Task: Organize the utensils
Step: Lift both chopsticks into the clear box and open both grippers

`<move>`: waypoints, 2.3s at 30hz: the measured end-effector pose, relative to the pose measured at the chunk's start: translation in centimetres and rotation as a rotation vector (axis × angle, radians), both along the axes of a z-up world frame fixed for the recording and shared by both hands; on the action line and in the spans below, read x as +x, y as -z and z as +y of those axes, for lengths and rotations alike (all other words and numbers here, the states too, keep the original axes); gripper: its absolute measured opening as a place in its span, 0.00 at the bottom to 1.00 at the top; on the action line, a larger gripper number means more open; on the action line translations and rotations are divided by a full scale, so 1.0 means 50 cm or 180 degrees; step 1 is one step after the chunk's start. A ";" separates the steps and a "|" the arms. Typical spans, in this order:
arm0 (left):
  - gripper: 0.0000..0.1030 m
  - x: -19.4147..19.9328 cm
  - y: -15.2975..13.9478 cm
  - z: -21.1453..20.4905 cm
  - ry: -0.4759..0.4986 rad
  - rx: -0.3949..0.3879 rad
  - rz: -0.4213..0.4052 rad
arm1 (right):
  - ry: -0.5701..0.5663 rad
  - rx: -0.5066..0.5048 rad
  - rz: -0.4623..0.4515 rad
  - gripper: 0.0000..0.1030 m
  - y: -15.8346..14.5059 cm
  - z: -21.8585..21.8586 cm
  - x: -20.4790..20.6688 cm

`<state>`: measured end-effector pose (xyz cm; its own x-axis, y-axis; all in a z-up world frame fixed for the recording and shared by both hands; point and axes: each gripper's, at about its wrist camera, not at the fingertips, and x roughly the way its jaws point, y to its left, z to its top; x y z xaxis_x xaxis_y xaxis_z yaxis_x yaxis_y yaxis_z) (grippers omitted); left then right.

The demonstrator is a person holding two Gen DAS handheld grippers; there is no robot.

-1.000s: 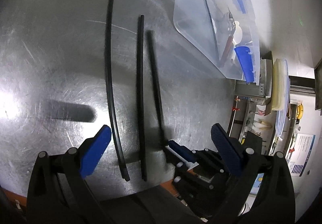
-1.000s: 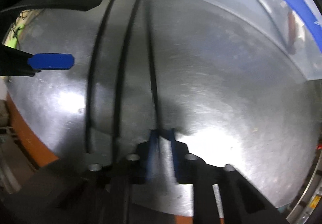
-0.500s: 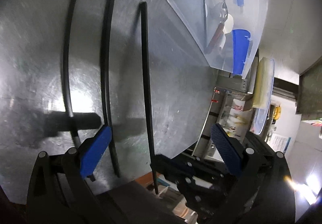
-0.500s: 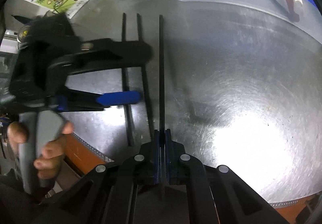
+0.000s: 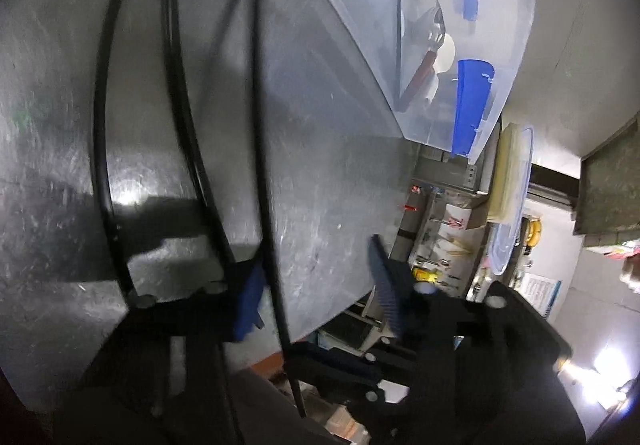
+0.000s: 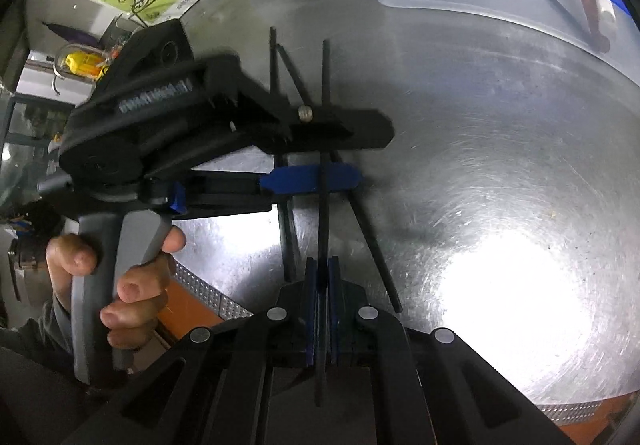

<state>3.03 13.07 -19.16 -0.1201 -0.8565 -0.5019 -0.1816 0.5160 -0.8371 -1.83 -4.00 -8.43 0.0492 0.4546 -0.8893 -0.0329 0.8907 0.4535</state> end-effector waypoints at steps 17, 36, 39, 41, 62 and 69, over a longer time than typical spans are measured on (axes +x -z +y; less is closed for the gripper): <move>0.15 0.022 -0.116 -0.024 0.0108 -0.0156 -0.0686 | -0.0057 -0.0005 -0.0300 0.06 -0.096 -0.024 -0.003; 0.05 0.290 -0.472 -0.184 0.0338 -0.0275 -0.2170 | 0.0011 -0.0172 -0.1435 0.06 -0.385 -0.199 0.186; 0.05 0.383 -0.478 -0.233 0.0377 -0.0159 -0.2123 | 0.0026 -0.0132 -0.1386 0.05 -0.388 -0.254 0.280; 0.05 0.434 -0.446 -0.261 0.0396 -0.0025 -0.1976 | 0.0020 -0.0059 -0.1248 0.01 -0.362 -0.285 0.343; 0.06 0.576 -0.011 -0.452 0.0802 0.1097 -0.0245 | 0.0034 -0.0148 0.0331 0.02 0.010 -0.368 0.534; 0.70 0.532 -0.139 -0.458 0.0949 0.1528 -0.0902 | 0.0189 -0.0421 -0.0530 0.05 -0.214 -0.343 0.379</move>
